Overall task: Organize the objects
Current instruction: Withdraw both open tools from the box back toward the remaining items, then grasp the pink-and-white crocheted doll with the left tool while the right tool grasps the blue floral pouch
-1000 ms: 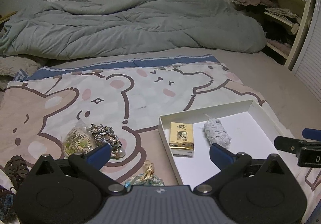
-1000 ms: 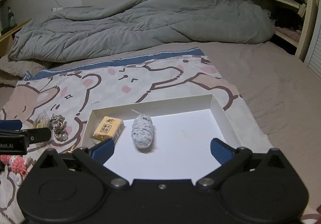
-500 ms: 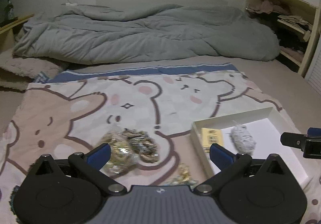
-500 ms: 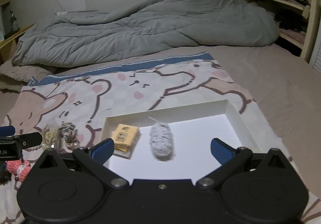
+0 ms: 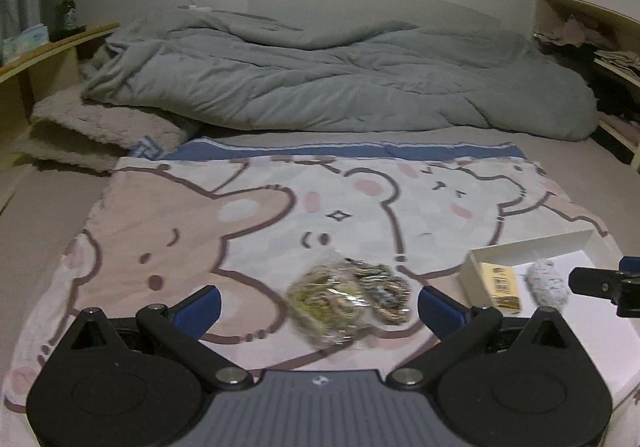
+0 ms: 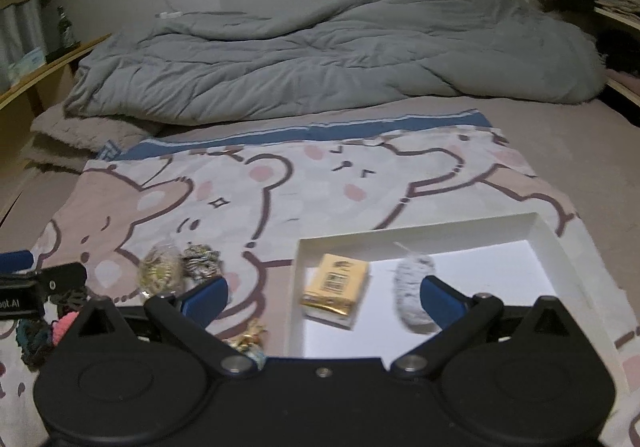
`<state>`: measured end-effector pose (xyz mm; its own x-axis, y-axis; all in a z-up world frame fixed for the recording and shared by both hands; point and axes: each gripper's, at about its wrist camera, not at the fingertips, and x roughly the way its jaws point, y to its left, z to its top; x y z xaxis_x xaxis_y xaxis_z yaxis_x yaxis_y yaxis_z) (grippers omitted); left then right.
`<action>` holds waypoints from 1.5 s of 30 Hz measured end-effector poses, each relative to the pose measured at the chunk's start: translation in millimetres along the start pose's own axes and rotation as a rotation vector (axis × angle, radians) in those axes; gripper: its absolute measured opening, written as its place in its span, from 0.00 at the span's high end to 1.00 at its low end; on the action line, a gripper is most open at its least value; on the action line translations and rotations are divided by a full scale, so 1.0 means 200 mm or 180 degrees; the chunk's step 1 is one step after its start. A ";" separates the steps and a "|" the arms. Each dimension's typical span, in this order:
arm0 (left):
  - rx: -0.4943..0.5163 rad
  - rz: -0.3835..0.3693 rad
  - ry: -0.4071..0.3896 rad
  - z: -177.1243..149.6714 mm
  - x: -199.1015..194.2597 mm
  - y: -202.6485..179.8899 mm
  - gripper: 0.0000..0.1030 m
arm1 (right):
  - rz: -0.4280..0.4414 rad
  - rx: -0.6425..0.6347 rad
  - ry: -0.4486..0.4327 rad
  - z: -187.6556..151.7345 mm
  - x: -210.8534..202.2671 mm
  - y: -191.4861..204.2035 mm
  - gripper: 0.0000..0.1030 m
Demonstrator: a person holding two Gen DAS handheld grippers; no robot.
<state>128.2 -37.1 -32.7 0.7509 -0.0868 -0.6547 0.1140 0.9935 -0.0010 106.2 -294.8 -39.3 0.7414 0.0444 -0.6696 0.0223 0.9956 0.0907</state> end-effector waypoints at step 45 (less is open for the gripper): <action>-0.1555 0.0045 0.1294 -0.31 0.41 0.31 0.24 | 0.0578 -0.1688 0.1259 -0.29 0.49 0.49 0.09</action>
<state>157.0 21.9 -134.0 0.4323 -0.1338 -0.8917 -0.2761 0.9218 -0.2722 141.9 -188.1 -138.6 0.3994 0.1407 -0.9059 -0.4853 0.8708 -0.0787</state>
